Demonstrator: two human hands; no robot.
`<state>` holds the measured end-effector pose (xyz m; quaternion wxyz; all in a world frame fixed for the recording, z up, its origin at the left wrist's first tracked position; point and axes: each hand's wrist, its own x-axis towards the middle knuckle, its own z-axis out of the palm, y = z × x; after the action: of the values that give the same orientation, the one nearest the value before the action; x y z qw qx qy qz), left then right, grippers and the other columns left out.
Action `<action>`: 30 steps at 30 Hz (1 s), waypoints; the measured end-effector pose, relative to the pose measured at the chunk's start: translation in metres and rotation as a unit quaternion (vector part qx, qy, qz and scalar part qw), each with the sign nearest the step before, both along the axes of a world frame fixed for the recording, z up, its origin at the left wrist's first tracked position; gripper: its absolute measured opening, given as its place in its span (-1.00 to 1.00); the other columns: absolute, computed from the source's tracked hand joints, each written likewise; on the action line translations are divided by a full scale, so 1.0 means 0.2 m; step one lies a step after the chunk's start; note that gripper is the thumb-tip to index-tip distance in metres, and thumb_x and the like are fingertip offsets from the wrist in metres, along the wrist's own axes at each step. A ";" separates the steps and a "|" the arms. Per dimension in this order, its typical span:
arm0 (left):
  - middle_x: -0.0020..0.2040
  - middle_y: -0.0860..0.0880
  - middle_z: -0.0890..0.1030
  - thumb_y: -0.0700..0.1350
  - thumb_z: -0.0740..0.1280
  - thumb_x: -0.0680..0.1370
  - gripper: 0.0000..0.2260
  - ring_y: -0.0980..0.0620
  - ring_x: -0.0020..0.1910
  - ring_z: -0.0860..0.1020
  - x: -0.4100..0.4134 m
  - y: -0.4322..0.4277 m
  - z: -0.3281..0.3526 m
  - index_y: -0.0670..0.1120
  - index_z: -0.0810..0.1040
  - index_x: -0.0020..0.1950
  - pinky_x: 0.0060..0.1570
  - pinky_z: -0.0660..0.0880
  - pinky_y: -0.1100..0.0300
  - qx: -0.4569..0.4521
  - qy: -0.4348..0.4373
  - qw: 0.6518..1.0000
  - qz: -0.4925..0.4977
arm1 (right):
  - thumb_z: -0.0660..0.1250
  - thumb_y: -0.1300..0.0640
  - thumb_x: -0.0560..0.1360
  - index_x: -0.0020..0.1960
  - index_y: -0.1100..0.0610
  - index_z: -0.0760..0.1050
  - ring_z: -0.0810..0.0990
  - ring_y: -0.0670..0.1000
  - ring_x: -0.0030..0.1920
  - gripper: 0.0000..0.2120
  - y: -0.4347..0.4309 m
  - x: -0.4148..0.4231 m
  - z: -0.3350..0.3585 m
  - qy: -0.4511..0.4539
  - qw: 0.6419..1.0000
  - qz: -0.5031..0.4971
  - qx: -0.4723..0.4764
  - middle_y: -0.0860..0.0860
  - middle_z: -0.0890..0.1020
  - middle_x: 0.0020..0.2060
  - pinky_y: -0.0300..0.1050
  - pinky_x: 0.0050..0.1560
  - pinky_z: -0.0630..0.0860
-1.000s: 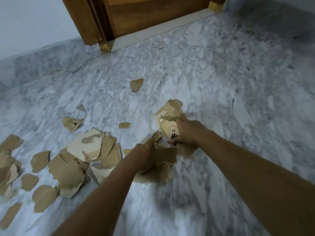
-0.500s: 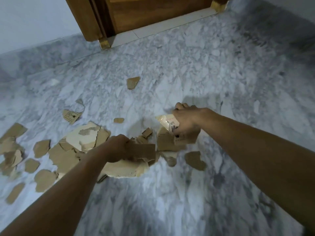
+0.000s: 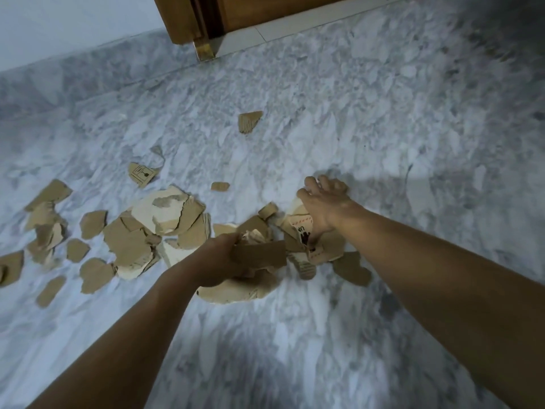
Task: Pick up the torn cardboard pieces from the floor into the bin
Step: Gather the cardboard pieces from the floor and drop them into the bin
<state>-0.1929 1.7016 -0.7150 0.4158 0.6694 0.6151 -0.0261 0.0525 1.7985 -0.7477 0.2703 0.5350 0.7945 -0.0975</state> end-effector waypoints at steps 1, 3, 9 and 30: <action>-0.17 0.17 0.53 0.00 0.59 0.35 -0.63 0.21 -0.22 0.48 0.01 0.00 0.00 0.13 0.47 0.01 -0.30 0.32 0.36 -0.002 -0.001 1.000 -0.001 | 0.54 -0.48 0.01 0.44 0.04 0.24 0.27 0.19 0.33 0.16 -0.01 0.00 0.00 -0.011 1.000 -0.003 -0.005 0.06 0.26 0.31 0.17 0.25 0.33; -0.15 0.15 0.54 0.01 0.60 0.34 -0.62 0.12 -0.17 0.52 0.03 0.00 0.00 0.12 0.47 0.01 -0.28 0.34 0.32 -0.003 -0.001 1.000 0.002 | 0.52 -0.50 -0.02 0.38 0.04 0.32 0.37 0.18 0.27 0.13 -0.01 0.00 0.00 -0.013 1.000 -0.015 -0.023 0.05 0.37 0.23 0.15 0.23 0.35; -0.06 0.09 0.59 -0.02 0.62 0.30 -0.54 0.06 -0.06 0.55 0.04 -0.01 -0.02 0.07 0.54 0.12 -0.17 0.40 0.23 -0.002 -0.001 0.999 0.042 | 0.59 -0.40 0.03 0.07 -0.01 0.41 0.55 0.07 -0.08 -0.21 -0.04 0.00 0.03 0.061 0.996 -0.044 -0.043 -0.01 0.56 -0.11 0.05 0.04 0.49; 0.61 -0.12 -0.05 0.11 0.41 0.48 -0.48 -0.32 0.52 0.09 0.61 0.06 -0.14 0.07 0.45 0.42 0.44 0.23 -0.19 0.038 0.220 0.927 -0.302 | 0.61 -0.23 0.18 0.34 -0.03 0.41 0.35 0.18 0.27 -0.18 -0.70 0.51 -0.05 0.200 0.941 -0.258 -0.088 0.04 0.29 0.29 0.04 0.18 0.50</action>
<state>-0.0715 1.7136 -0.7430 0.2163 0.8163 0.4604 -0.2735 0.1542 1.6586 -0.7571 0.1178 0.6649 0.6553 -0.3385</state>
